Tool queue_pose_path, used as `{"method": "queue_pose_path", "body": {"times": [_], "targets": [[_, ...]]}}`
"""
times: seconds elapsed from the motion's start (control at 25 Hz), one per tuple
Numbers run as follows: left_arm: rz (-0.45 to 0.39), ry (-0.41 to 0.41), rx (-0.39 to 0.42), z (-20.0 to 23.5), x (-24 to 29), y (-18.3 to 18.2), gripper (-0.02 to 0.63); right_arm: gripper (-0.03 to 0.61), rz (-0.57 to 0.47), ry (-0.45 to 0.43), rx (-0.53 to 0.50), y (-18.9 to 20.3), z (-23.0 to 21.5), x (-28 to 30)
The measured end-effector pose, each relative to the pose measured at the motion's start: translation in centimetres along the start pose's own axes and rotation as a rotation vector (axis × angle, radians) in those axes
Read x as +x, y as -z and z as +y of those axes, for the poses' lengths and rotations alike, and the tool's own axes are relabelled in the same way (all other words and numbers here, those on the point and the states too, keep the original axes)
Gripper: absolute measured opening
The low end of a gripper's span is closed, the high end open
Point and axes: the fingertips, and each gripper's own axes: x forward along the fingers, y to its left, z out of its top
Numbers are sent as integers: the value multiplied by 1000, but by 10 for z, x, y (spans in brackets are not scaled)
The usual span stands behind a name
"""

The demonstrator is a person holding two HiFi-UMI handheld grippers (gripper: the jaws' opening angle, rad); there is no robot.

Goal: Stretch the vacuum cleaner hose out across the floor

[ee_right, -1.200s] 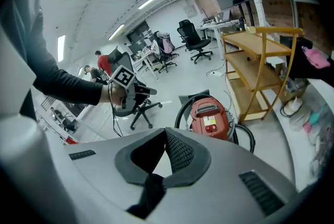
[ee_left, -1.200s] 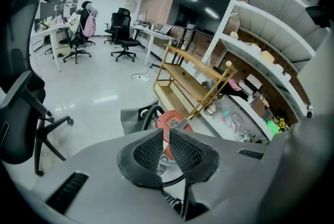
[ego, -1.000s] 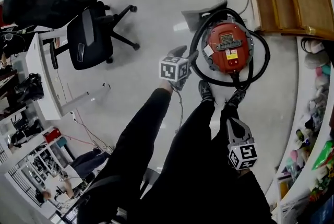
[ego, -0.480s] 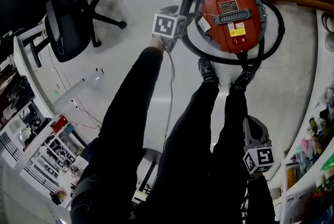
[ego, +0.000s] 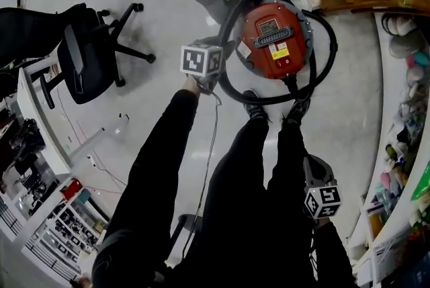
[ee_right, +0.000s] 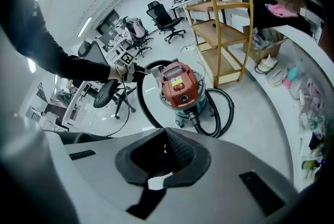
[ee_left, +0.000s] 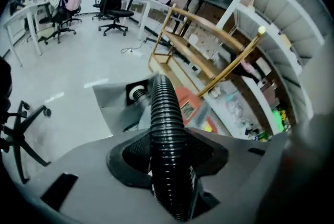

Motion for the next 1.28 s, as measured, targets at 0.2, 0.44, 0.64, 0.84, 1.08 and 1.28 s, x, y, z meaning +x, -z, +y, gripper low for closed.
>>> {"method": "queue_pose_path", "body": {"times": [0.2,0.44,0.64,0.84,1.08,1.28], "targets": [[-98,121,123,-153,-115,-12,187,14,-65,5,-68,-59,47,-73],[-105,172,500,-302,-211,30,187,14,-229,64,-141,-130,86,-160],[-135,203,695,-348,-267,59,187,14,-276,97,-161,-139,88,-206],[-106,175,662,-350,-316,55,187,14,-275,-7,-364,-149,105,-212],[-131,107,525,-399,-354,29,187,15,-323,-243,-566,-144,133,-227],[-85,33,660,-485,-352,38,187,32,-482,-112,-760,-139,82,-286]]}}
